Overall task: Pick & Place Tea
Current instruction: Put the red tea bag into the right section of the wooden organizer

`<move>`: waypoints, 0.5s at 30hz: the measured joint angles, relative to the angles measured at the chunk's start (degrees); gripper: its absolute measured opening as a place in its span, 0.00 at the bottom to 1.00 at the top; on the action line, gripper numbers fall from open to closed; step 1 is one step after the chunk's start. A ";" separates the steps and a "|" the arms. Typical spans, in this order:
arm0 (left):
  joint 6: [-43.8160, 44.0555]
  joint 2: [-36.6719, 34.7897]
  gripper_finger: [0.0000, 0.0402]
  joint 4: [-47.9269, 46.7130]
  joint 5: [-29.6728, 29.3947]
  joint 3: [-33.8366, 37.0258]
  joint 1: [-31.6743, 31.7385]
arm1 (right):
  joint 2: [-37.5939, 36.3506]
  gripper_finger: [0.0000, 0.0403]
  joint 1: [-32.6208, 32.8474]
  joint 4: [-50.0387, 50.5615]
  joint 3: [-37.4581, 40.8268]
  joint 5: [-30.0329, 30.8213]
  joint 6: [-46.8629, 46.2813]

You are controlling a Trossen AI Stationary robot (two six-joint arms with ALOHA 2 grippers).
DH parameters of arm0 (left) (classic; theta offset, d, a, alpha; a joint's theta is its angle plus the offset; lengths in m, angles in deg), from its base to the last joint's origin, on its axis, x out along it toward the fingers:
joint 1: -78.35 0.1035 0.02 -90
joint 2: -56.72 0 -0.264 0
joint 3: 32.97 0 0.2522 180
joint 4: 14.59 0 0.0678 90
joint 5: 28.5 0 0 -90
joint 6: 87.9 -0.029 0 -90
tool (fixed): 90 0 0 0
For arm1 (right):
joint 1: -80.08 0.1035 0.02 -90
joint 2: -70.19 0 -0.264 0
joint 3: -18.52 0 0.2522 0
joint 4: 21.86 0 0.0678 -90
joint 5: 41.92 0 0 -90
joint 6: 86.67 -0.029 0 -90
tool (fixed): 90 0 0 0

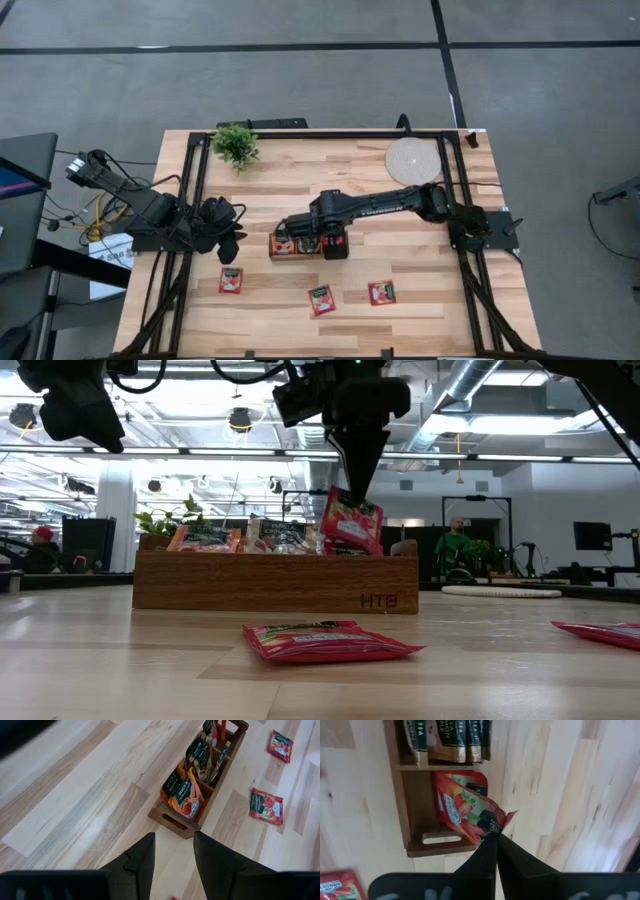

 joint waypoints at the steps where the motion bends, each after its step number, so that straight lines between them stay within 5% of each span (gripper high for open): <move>1: 0.00 -0.01 0.31 0.00 0.00 0.00 0.00 | 0.00 0.00 -0.02 -0.01 0.00 -0.04 -0.17; 15: 0.00 0.01 0.31 -0.01 0.00 0.00 0.00 | 0.00 0.00 0.87 -0.02 0.00 -1.45 -1.42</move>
